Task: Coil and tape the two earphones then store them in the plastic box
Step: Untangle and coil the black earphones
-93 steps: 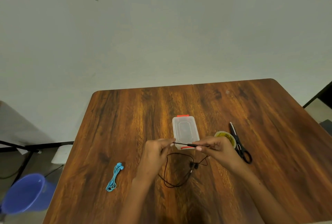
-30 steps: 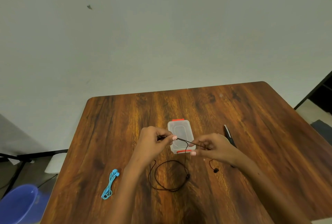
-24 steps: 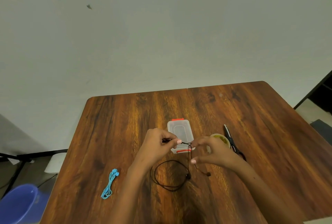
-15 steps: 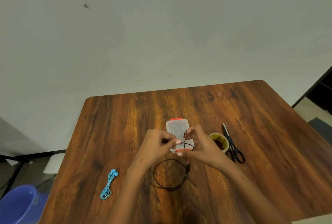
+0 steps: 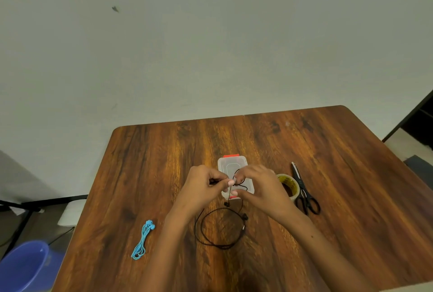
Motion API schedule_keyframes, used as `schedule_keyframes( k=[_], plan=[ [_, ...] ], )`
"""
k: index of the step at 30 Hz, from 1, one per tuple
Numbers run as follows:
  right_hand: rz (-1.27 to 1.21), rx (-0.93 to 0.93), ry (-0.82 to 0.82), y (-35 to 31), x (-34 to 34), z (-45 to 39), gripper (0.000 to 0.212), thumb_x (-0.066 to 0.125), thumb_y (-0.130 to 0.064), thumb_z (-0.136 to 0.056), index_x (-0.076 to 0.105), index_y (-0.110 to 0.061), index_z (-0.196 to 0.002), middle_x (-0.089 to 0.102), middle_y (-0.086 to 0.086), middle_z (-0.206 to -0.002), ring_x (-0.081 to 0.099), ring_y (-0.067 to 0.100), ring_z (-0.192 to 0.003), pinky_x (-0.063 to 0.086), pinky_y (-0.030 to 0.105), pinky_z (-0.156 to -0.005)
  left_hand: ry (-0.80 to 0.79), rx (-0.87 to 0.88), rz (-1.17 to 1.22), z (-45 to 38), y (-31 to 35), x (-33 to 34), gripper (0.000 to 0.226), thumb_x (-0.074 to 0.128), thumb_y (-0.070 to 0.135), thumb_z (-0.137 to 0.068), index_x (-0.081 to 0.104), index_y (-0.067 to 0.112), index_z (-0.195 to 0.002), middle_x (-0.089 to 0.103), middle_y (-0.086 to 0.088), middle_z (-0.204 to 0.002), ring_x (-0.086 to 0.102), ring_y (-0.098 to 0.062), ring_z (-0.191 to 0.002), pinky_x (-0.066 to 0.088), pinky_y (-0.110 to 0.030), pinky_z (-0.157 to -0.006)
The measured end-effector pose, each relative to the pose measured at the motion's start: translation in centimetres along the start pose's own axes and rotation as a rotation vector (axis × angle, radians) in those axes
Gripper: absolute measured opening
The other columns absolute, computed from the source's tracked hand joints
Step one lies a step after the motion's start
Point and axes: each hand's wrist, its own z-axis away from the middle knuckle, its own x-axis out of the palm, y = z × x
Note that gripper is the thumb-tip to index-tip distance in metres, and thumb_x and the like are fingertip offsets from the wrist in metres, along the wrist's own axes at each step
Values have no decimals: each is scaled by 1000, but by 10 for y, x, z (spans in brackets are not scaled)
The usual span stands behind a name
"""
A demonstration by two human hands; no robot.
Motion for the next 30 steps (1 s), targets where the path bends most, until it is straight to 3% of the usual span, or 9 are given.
schedule_keyframes(
  k=[3,8,10,13,16,19,23,27,30],
  plan=[
    [162,17,34,1,-1,1,23,62,-56,-81,72,-38,-92,66,-26,-102,39,0,-98,20,28,-73,11,13,-16,1,0,-3,19,69,28,-84,78,13,-77,73,6,-70,66,-6,-68,51,-25,-65],
    [296,19,42,-1,-2,4,28,55,-60,-84,72,-41,-93,69,-25,-92,41,4,-90,19,30,-70,19,19,-9,3,-1,-3,15,69,25,-85,77,16,-75,71,8,-68,65,0,-66,46,-14,-61],
    [197,28,30,-3,-2,4,21,60,-53,-84,71,-37,-93,70,-22,-86,50,4,-90,26,30,-73,27,18,-8,3,-1,-3,14,69,25,-85,77,19,-75,70,11,-67,64,3,-65,42,-8,-60],
    [-269,131,-77,-4,-4,7,12,69,-34,-84,68,-22,-85,73,-13,-75,67,1,-80,47,24,-80,36,21,-17,4,-2,-5,14,70,26,-84,77,19,-75,71,10,-67,64,3,-65,43,-9,-59],
    [-490,197,-162,-1,-9,9,13,65,-22,-88,70,-15,-78,72,-1,-72,69,8,-76,52,27,-79,35,27,-14,4,-5,-7,14,70,26,-84,76,19,-74,71,10,-68,63,5,-64,41,-7,-59],
    [-529,213,-228,4,-12,13,22,58,-20,-92,69,-12,-75,67,-5,-69,65,3,-75,49,25,-77,33,22,-19,7,-8,-4,13,69,26,-84,77,19,-77,69,14,-67,63,6,-66,41,-8,-61],
    [-445,218,-300,11,-11,16,22,52,-18,-96,69,-22,-82,60,-7,-65,57,5,-67,43,23,-69,63,14,-9,12,-14,2,12,68,26,-85,78,20,-81,67,18,-65,62,6,-66,39,-6,-59],
    [-476,253,-331,23,-12,26,24,51,-18,-96,70,-8,-87,56,-9,-62,53,2,-64,41,17,-65,123,23,7,15,-21,1,15,69,24,-84,77,18,-73,65,17,-62,59,8,-63,36,-3,-57],
    [-517,273,-325,29,-15,32,22,52,-16,-96,70,-10,-85,57,-6,-65,54,3,-66,41,14,-66,171,7,17,18,-28,1,15,69,21,-84,76,17,-72,66,15,-63,59,8,-65,36,-3,-58]
  ],
)
